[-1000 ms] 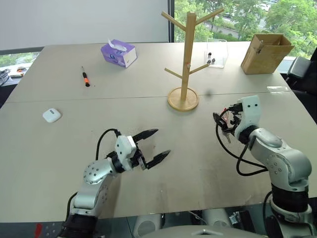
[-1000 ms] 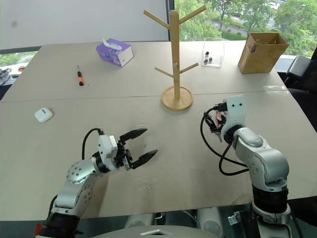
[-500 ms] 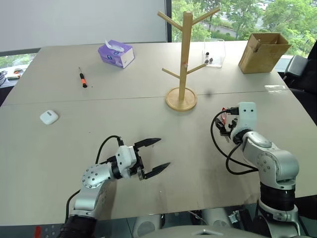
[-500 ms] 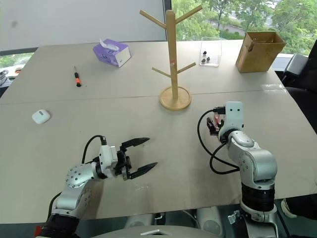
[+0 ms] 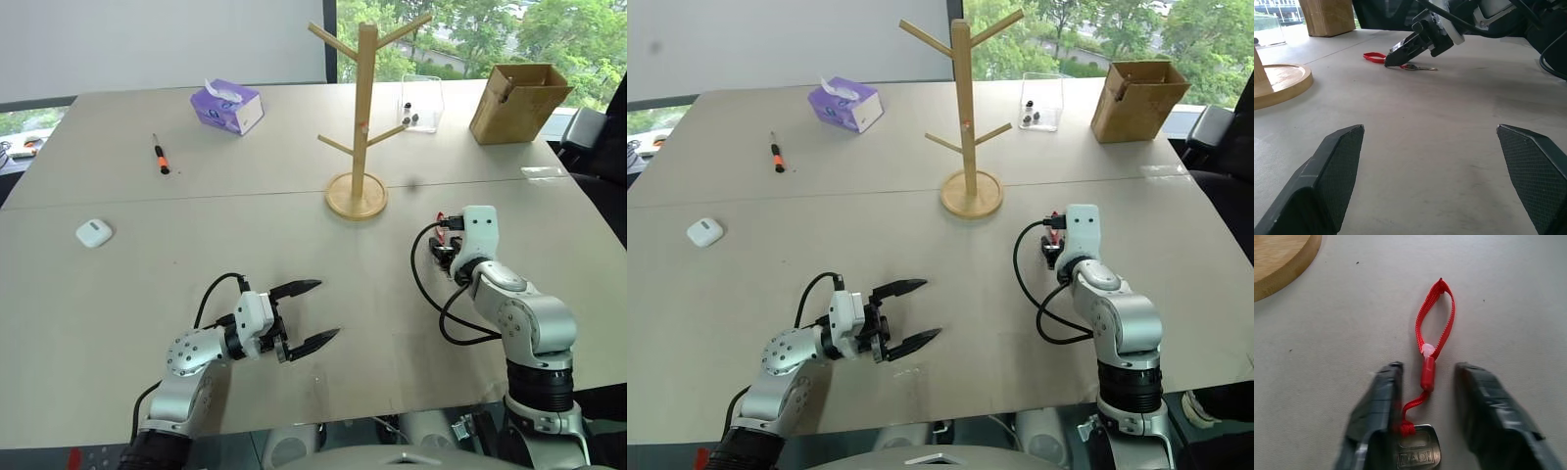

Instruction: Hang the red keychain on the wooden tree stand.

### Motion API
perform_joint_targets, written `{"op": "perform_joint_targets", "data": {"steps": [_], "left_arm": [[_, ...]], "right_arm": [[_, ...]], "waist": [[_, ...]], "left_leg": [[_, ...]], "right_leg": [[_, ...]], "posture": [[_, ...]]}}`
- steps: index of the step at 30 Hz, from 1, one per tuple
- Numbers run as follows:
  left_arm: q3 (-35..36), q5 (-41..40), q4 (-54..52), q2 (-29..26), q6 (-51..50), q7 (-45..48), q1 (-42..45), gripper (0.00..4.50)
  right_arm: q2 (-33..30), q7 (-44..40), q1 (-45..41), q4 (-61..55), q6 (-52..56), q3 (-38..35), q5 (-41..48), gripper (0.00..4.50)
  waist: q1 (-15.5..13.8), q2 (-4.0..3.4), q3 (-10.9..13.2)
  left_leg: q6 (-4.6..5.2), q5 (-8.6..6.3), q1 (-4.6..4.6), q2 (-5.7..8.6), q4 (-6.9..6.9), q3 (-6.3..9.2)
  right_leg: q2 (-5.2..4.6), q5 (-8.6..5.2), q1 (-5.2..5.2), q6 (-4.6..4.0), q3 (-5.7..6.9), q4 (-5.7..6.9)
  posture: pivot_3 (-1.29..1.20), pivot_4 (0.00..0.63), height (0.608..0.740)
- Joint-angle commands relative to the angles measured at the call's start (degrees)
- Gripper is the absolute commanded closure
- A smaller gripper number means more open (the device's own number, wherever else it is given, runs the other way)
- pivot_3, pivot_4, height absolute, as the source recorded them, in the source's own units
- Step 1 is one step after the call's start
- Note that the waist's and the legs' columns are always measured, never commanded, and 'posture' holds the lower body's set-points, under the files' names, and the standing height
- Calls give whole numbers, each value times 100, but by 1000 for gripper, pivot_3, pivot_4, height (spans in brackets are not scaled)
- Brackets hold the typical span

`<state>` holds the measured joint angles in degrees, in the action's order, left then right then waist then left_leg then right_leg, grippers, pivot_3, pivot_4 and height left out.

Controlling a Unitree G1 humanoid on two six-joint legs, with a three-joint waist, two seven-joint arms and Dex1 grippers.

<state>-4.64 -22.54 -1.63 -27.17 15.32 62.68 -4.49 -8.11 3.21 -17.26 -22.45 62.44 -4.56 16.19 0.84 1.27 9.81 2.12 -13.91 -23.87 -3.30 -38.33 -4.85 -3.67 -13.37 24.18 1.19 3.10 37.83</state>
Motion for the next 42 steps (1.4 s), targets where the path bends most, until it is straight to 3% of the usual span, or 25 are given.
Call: {"op": "perform_joint_targets", "data": {"steps": [1, 5, 8, 16, 21, 28, 42], "left_arm": [[46, -59, -193, 0, -8, -31, -17, 0], [31, -51, -233, 20, -81, -120, 46, 0], [110, -149, -456, 48, -408, -377, 243, 0], [639, -1304, -1891, -305, -2867, -1568, 1506, 0], [1083, -1816, -2127, -646, -4042, -2213, 2492, 0], [1448, -2547, -2014, -731, -5183, -2736, 3282, 0], [1420, -2401, -2119, -800, -5449, -2757, 3288, 0]], "right_arm": [[5, -92, -18, -59, 42, 39, -23, 4438], [-8, -146, -49, -68, -37, 70, -65, 4438], [-271, -638, -59, -266, -867, 294, -81, 4438], [-1606, -2455, -503, -746, -3315, 705, -375, 4438], [-2130, -3096, -962, -488, -4400, 836, -707, 4438], [-2074, -3348, -1671, 211, -5078, 1204, -1229, 4438], [-1519, -3208, -1936, 1114, -5335, 1482, -1792, 4438]], "waist": [[0, 0, 0], [-1, 0, 0], [0, -6, 5], [-13, -4, 15], [-1, -2, 15], [-8, 6, 21], [-12, 6, 21]], "left_leg": [[0, 0, 0, 0, 0, 0], [0, 0, 0, 0, 1, 0], [0, 0, 0, 0, 1, 0], [1, 0, -11, 4, 0, 8], [-1, 0, -8, 12, 3, 7], [-3, 2, -7, 12, 0, 3], [-28, 17, -6, 12, 1, -6]], "right_leg": [[0, 0, 0, 0, 0, 0], [-1, -1, 0, 0, 0, -2], [-1, -1, 1, 1, 0, -3], [3, 10, 3, 25, 4, -11], [15, 10, 1, 26, 0, -15], [19, 11, 1, 26, -3, -13], [17, 20, 1, 9, -8, -12]], "posture": [[0, 150, 740], [0, 150, 740], [0, 150, 740], [0, 150, 740], [0, 150, 740], [0, 150, 740], [0, 150, 740]]}}
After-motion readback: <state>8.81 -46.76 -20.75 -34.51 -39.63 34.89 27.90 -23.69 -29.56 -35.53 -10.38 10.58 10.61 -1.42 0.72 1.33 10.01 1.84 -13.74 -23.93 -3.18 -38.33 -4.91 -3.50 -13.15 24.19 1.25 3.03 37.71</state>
